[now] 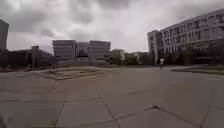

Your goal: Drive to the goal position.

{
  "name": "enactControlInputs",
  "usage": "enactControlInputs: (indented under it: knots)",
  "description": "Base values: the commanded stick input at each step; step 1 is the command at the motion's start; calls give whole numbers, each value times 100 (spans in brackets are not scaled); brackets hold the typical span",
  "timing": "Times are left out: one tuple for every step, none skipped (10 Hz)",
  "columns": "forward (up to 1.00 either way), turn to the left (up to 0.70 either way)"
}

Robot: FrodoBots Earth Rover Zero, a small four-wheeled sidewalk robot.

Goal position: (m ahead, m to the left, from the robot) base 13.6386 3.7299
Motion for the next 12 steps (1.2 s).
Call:
enactControlInputs:
  knots:
    - [70,0]
    - [70,0]
    - [70,0]
    - [70,0]
    - [70,0]
    - [70,0]
    - [70,0]
    - [70,0]
    - [70,0]
    - [70,0]
    - [70,2]
    - [70,4]
